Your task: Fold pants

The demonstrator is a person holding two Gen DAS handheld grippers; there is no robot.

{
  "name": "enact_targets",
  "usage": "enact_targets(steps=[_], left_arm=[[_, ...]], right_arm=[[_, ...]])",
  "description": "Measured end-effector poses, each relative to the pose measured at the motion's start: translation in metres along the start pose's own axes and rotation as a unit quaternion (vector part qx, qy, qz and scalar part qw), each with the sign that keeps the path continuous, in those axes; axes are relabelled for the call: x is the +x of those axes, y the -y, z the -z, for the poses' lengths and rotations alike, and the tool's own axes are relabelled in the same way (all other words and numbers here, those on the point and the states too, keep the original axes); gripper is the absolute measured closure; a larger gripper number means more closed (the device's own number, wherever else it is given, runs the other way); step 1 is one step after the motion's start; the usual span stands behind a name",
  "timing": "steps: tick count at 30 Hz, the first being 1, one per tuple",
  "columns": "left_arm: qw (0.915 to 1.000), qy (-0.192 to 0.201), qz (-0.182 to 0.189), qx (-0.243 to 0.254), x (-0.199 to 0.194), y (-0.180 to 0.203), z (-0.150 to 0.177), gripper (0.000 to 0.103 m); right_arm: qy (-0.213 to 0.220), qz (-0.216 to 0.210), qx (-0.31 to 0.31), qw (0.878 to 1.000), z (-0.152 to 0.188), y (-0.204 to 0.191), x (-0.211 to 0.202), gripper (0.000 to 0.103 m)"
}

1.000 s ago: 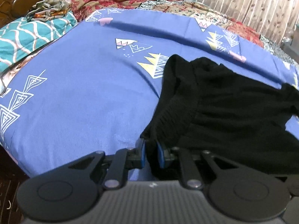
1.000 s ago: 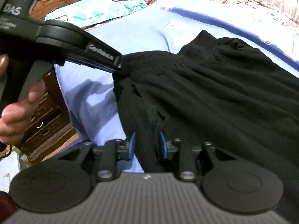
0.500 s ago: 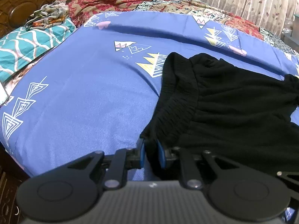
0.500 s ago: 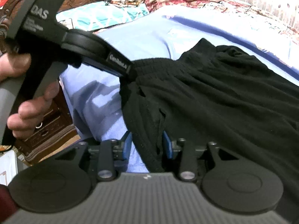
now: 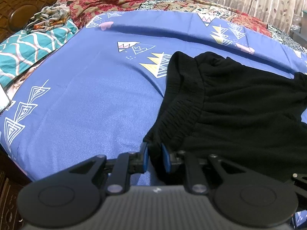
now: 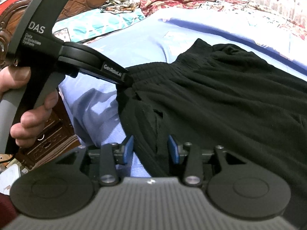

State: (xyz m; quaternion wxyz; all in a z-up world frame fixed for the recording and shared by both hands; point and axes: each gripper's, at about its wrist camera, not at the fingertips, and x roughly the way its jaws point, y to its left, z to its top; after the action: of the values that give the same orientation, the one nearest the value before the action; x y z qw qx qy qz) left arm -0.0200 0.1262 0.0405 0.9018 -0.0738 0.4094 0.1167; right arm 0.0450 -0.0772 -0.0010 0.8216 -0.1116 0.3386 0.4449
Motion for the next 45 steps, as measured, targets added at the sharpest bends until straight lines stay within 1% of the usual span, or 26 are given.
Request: enact_targets(steps=[9,11,12,13,14,16,18,20,21,22,23,24,25,26,27,28,30,33,35,36,38,39,41,42,44,45], left_arm=[[1.0000,-0.005,0.001,-0.004,0.002,-0.003,0.001,0.079],[0.9997,-0.006,0.017,-0.015,0.000,-0.009,0.000,0.067],[0.9991,-0.008,0.029,-0.029,-0.002,-0.016,-0.001,0.050],[0.9975,-0.006,0.047,-0.053,-0.005,-0.027,-0.002,0.039],[0.9946,-0.005,0.067,-0.079,-0.007,-0.038,-0.003,0.036],[0.9842,-0.021,0.109,-0.138,-0.004,-0.062,-0.004,0.015],[0.9679,-0.044,0.157,-0.192,0.005,-0.079,-0.004,0.011],[0.9532,-0.068,0.197,-0.219,0.018,-0.083,-0.003,0.011],[0.9489,-0.074,0.210,-0.224,0.023,-0.081,-0.002,0.012],[0.9465,-0.077,0.218,-0.224,0.029,-0.076,-0.002,0.018],[0.9476,-0.081,0.218,-0.220,0.035,-0.071,-0.003,0.024],[0.9509,-0.086,0.207,-0.213,0.041,-0.065,-0.003,0.044],[0.9568,-0.089,0.186,-0.205,0.045,-0.059,-0.003,0.066],[0.9615,-0.089,0.173,-0.194,0.047,-0.055,-0.004,0.072],[0.9622,-0.084,0.172,-0.194,0.045,-0.054,-0.005,0.085],[0.9618,-0.077,0.175,-0.196,0.039,-0.056,-0.006,0.089],[0.9629,-0.051,0.178,-0.196,0.020,-0.064,-0.009,0.090],[0.9680,-0.004,0.163,-0.191,-0.011,-0.078,-0.009,0.092],[0.9682,-0.009,0.151,-0.199,-0.012,-0.085,-0.006,0.092],[0.9692,-0.022,0.144,-0.198,-0.005,-0.084,-0.004,0.092],[0.9742,-0.054,0.115,-0.187,0.013,-0.076,0.004,0.089],[0.9744,-0.067,0.104,-0.188,0.018,-0.073,0.006,0.085],[0.9741,-0.059,0.102,-0.193,0.011,-0.072,0.008,0.080],[0.9755,-0.051,0.101,-0.189,0.005,-0.072,0.006,0.079],[0.9774,-0.024,0.092,-0.188,-0.010,-0.074,0.000,0.078],[0.9780,-0.011,0.086,-0.190,-0.017,-0.075,-0.005,0.080]], right_arm=[[-0.004,-0.001,0.010,1.000,0.000,0.002,0.002,0.056],[-0.005,-0.001,0.010,1.000,0.000,0.002,0.003,0.056],[-0.006,-0.001,0.009,1.000,0.001,0.002,0.002,0.056],[-0.006,0.000,0.008,1.000,0.001,0.002,0.002,0.056],[-0.007,0.000,0.009,1.000,0.001,0.002,0.002,0.055],[-0.007,0.001,0.011,1.000,0.001,0.002,0.003,0.055],[-0.005,0.001,0.015,1.000,0.000,0.002,0.002,0.055],[0.000,0.001,0.019,1.000,-0.001,0.001,0.001,0.055],[0.003,0.002,0.019,1.000,-0.002,0.001,0.000,0.055],[0.004,0.003,0.019,1.000,-0.002,0.001,-0.001,0.055],[0.001,0.004,0.019,1.000,-0.002,0.001,0.000,0.055],[-0.003,0.005,0.020,1.000,-0.002,0.002,0.002,0.056],[-0.009,0.004,0.024,1.000,-0.003,0.003,0.005,0.057],[-0.017,0.003,0.026,1.000,-0.003,0.003,0.010,0.073],[-0.024,0.002,0.024,0.999,-0.005,0.003,0.013,0.081],[-0.028,0.003,0.021,0.999,-0.007,0.001,0.015,0.084],[-0.020,0.002,0.011,1.000,-0.013,-0.005,0.012,0.087],[0.001,-0.022,0.013,1.000,-0.021,-0.011,0.006,0.087],[-0.001,-0.035,0.009,0.999,-0.022,-0.016,0.012,0.087],[-0.009,-0.032,0.007,0.999,-0.020,-0.016,0.018,0.083],[-0.028,-0.031,0.007,0.999,-0.014,-0.015,0.030,0.078],[-0.026,-0.036,0.014,0.999,-0.012,-0.011,0.029,0.078],[-0.016,-0.048,0.032,0.998,-0.014,-0.001,0.015,0.074],[-0.001,-0.050,0.042,0.998,-0.014,0.006,0.003,0.072],[0.036,-0.033,0.074,0.996,-0.008,0.030,-0.029,0.072],[0.052,-0.018,0.094,0.994,-0.003,0.044,-0.044,0.072]])
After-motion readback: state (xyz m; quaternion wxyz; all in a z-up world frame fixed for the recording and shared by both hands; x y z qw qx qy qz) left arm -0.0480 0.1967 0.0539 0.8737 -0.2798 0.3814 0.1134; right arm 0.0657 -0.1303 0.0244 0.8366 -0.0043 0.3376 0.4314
